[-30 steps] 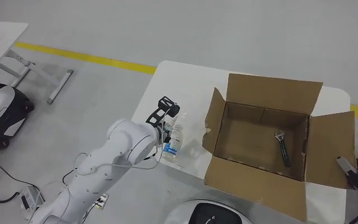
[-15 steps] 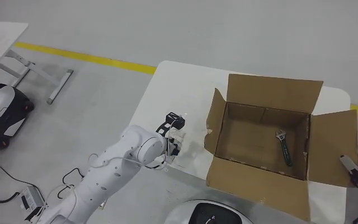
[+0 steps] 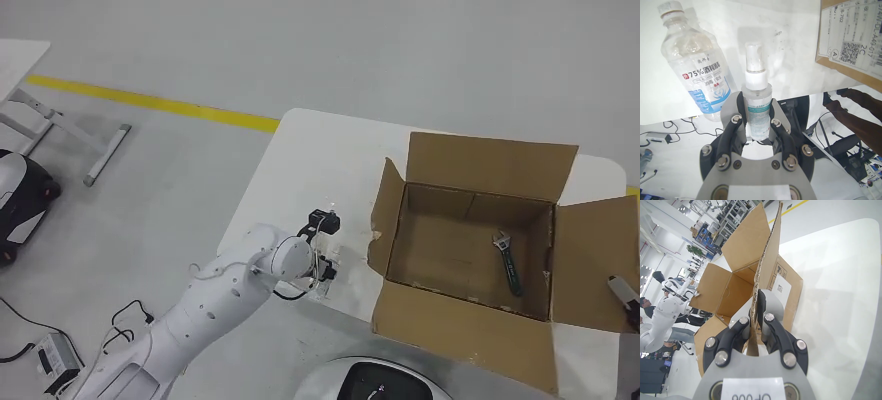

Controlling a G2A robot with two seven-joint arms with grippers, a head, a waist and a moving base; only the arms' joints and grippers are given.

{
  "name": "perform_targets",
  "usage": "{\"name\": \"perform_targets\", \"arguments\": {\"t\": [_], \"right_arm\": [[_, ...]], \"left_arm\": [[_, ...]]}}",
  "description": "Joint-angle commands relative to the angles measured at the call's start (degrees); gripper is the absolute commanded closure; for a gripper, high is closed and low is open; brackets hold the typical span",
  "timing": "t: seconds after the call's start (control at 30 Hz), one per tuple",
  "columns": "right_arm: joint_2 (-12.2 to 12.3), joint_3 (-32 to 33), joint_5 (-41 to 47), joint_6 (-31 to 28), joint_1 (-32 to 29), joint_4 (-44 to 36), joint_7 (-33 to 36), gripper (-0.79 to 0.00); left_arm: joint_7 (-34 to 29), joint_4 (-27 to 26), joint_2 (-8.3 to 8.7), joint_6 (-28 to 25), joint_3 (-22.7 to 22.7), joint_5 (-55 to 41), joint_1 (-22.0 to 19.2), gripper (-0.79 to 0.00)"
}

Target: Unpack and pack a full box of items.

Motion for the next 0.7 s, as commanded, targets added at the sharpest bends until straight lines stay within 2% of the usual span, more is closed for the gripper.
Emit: {"name": "perform_targets", "arguments": {"t": [0.0,0.67], "right_arm": [[0.1,0.0,0.1,0.0,0.1,0.1,0.2,-0.006],[0.5,-0.5,-0.6,0.4,0.7,-0.1,0.6,-0.031]], "left_arm": [[0.8,1.8,-0.50,1.0,0.4,-3.0,-0.9,0.000],[3.0,12.2,-3.90,3.8,10.2,4.2,-8.1,0.000]]}}
